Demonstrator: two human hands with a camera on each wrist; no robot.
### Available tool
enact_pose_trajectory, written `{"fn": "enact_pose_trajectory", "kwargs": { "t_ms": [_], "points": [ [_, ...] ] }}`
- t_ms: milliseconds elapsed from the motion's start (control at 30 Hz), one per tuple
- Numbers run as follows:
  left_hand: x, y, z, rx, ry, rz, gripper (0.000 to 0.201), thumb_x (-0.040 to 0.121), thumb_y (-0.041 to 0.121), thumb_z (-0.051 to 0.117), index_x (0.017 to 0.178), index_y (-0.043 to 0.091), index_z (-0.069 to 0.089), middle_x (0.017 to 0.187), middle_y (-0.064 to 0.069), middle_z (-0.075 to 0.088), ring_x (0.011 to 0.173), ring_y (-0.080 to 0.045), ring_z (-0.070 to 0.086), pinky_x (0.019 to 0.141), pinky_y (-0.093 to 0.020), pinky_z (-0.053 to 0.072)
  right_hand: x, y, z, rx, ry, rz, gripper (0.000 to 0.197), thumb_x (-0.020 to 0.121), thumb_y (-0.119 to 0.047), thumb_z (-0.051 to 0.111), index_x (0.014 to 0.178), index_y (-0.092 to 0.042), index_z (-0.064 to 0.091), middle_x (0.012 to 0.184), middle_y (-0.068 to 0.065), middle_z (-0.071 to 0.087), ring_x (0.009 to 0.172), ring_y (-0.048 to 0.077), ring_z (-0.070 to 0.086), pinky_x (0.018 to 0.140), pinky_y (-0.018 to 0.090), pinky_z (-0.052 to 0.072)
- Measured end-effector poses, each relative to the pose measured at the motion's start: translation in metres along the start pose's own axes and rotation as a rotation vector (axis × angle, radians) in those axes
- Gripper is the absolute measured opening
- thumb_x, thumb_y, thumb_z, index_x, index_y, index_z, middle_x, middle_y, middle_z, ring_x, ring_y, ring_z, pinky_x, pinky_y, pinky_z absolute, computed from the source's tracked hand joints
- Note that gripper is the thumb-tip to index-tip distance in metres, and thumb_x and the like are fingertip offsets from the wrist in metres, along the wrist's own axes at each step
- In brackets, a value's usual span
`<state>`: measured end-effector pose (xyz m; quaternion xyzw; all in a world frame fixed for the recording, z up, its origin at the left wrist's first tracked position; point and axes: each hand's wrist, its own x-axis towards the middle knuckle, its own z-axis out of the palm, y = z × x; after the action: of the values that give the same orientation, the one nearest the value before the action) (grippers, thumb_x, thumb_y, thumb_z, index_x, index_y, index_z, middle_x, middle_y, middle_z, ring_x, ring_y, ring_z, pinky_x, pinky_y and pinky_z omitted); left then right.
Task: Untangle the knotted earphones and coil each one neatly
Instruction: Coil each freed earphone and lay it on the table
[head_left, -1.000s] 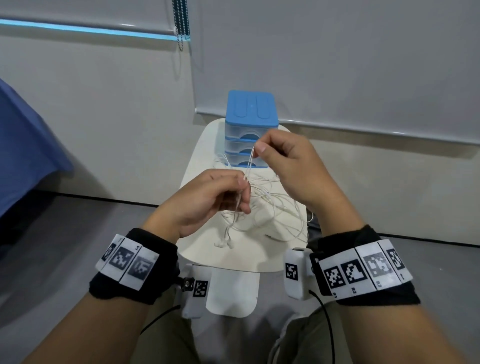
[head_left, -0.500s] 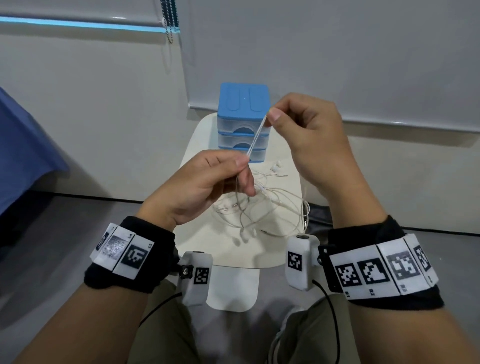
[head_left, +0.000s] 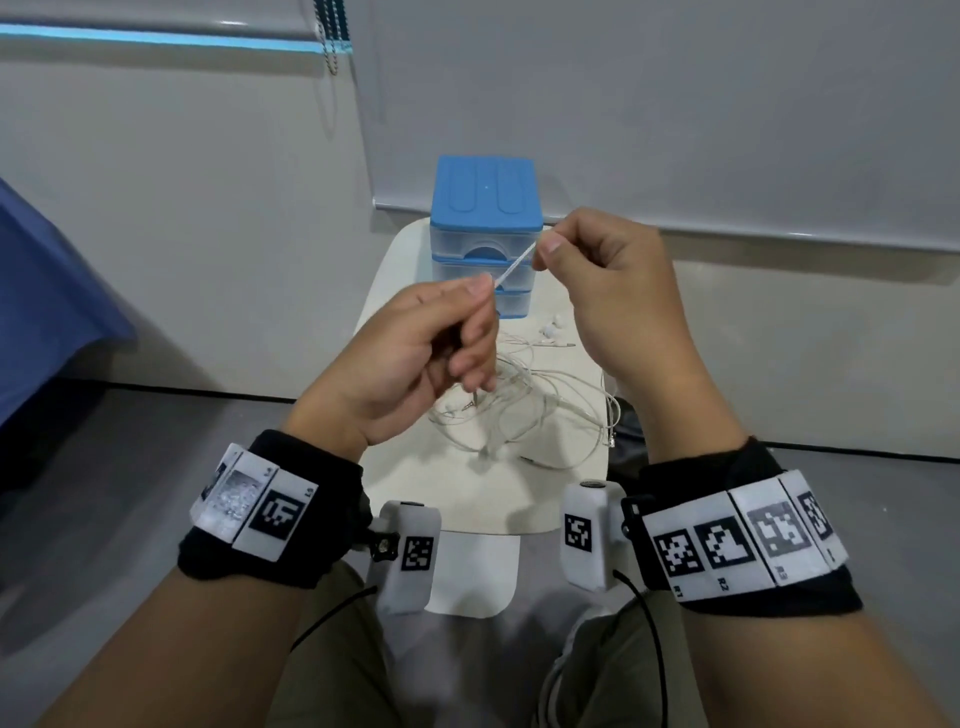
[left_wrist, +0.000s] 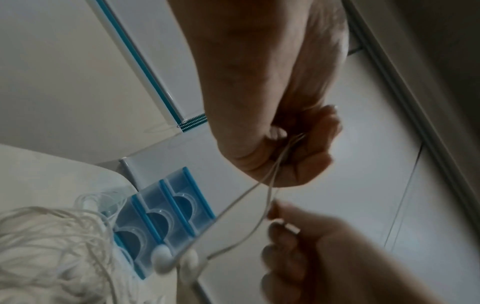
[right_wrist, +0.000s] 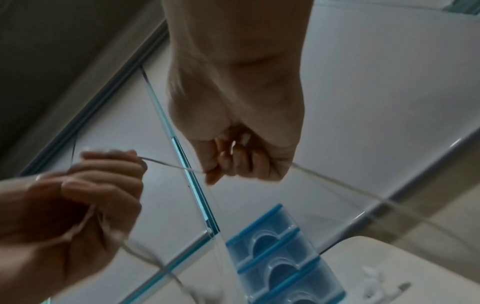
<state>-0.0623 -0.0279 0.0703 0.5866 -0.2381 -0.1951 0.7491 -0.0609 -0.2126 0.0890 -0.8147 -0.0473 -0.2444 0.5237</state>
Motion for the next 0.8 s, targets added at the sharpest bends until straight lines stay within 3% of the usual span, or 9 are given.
{"fn": "enact_pose_trajectory", "kwargs": {
  "t_ms": [100,200,300,400,500,567,633,700,800],
  "points": [
    [0.002,0.011,-0.004,-0.074,0.056,0.053,0.043,0.109,0.025,0.04,0.069,0.016,0.053,0.047,0.006,0.033,0.042,-0.011,0.033,0.055,-0.026,0.044,-0.006,0.013,0.007,-0.058,-0.123,0.096,0.026,0.098,-0.02,0.062,0.072,-0.016,0.066,0.054,-0.014,0.045,0.053,0.004,0.034,0.057,0.025,0.031],
    [0.01,0.015,-0.009,-0.08,0.157,0.067,0.029,0.11,0.019,0.04,0.101,0.01,0.065,0.055,0.005,0.042,0.044,-0.008,0.036,0.052,-0.023,0.042,-0.022,0.019,0.011,-0.077,-0.494,0.153,0.028,0.099,-0.023,0.061,0.073,-0.019,0.067,0.054,-0.014,0.047,0.055,0.008,0.037,0.062,0.03,0.032],
    [0.018,0.008,-0.014,-0.079,0.293,0.035,0.03,0.111,0.017,0.04,0.128,0.006,0.062,0.066,0.003,0.056,0.05,-0.007,0.045,0.051,-0.018,0.04,-0.032,0.012,0.01,-0.109,-0.68,0.13,0.028,0.102,-0.026,0.06,0.078,-0.016,0.069,0.052,-0.016,0.045,0.053,0.005,0.036,0.059,0.026,0.029],
    [0.022,0.0,-0.016,-0.105,0.426,0.005,0.032,0.111,0.016,0.041,0.133,0.002,0.06,0.071,0.001,0.069,0.055,-0.005,0.059,0.051,-0.014,0.045,-0.034,-0.004,0.008,-0.15,-0.805,0.074,0.027,0.102,-0.024,0.059,0.079,-0.016,0.071,0.055,-0.015,0.048,0.054,0.004,0.04,0.059,0.024,0.031],
    [0.023,-0.006,-0.008,-0.108,0.51,0.004,0.029,0.111,0.019,0.043,0.126,0.004,0.063,0.086,-0.009,0.079,0.075,-0.012,0.075,0.063,-0.016,0.056,-0.035,-0.021,0.009,-0.159,-0.964,0.022,0.025,0.102,-0.021,0.058,0.083,-0.017,0.074,0.062,-0.007,0.054,0.059,0.008,0.043,0.062,0.029,0.038],
    [0.022,-0.01,-0.003,0.003,0.515,0.03,0.028,0.111,0.024,0.044,0.122,0.01,0.066,0.093,-0.016,0.079,0.083,-0.019,0.076,0.069,-0.024,0.059,-0.029,-0.028,0.007,-0.067,-0.93,0.001,0.023,0.102,-0.014,0.058,0.086,-0.01,0.073,0.066,-0.012,0.053,0.057,0.007,0.042,0.06,0.027,0.038],
    [0.019,-0.014,-0.001,0.186,0.449,0.07,0.033,0.111,0.028,0.045,0.103,0.012,0.072,0.079,-0.022,0.073,0.067,-0.026,0.068,0.06,-0.03,0.053,-0.016,-0.028,0.001,0.039,-0.744,0.002,0.024,0.102,-0.008,0.057,0.083,-0.002,0.07,0.067,-0.012,0.056,0.054,0.002,0.041,0.057,0.017,0.035],
    [0.015,-0.016,-0.002,0.287,0.353,0.075,0.044,0.11,0.032,0.045,0.082,0.011,0.071,0.052,-0.012,0.058,0.044,-0.018,0.049,0.05,-0.028,0.04,0.001,-0.017,-0.007,0.027,-0.511,0.022,0.028,0.102,-0.015,0.059,0.076,-0.006,0.068,0.059,-0.012,0.054,0.052,0.001,0.04,0.057,0.021,0.033],
    [0.012,-0.014,-0.003,0.19,0.215,0.036,0.045,0.107,0.034,0.047,0.084,0.01,0.076,0.042,-0.001,0.041,0.037,-0.01,0.028,0.049,-0.029,0.021,0.012,0.008,-0.007,-0.021,-0.333,0.097,0.034,0.101,-0.028,0.061,0.069,-0.016,0.063,0.054,-0.014,0.04,0.054,0.01,0.033,0.059,0.03,0.029]
  ]
}}
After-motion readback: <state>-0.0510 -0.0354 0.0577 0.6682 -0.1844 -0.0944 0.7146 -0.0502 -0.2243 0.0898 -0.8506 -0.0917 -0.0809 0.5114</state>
